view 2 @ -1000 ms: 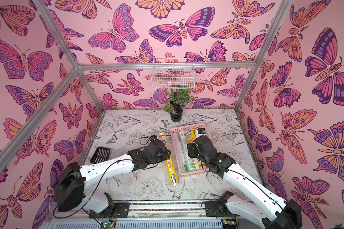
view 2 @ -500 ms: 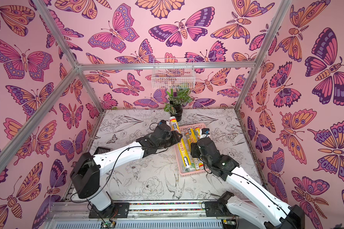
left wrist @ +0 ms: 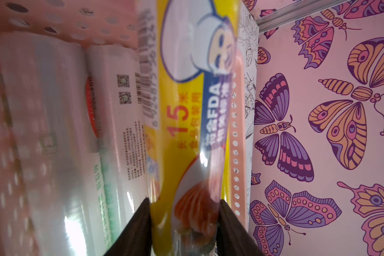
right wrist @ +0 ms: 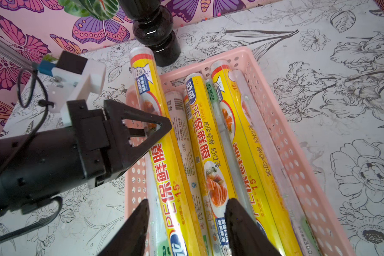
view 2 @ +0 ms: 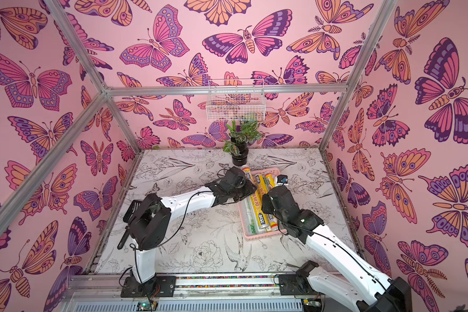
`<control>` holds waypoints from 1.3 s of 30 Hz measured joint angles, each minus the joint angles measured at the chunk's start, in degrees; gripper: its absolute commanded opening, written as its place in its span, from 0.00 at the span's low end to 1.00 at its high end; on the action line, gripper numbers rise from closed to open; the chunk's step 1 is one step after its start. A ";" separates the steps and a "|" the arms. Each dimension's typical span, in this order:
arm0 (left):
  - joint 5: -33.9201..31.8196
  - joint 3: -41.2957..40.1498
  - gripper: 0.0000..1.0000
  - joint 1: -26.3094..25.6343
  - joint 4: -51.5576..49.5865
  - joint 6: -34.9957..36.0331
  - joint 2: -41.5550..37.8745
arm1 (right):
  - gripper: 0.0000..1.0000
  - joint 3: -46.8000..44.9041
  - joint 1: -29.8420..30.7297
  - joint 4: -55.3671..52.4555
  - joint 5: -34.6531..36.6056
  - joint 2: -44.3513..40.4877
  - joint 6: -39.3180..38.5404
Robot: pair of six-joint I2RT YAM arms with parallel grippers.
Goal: Put the plastic wrap into the basket
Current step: Place the plastic wrap in the basket.
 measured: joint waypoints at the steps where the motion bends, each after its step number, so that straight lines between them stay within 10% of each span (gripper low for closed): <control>1: 0.48 0.44 0.37 0.04 0.00 -0.31 0.66 | 0.59 -0.02 -0.07 -0.02 -0.04 0.33 0.00; 39: 6.73 -2.19 0.66 0.35 0.63 -2.03 1.46 | 0.62 -0.09 -1.49 -0.09 3.52 0.13 -0.79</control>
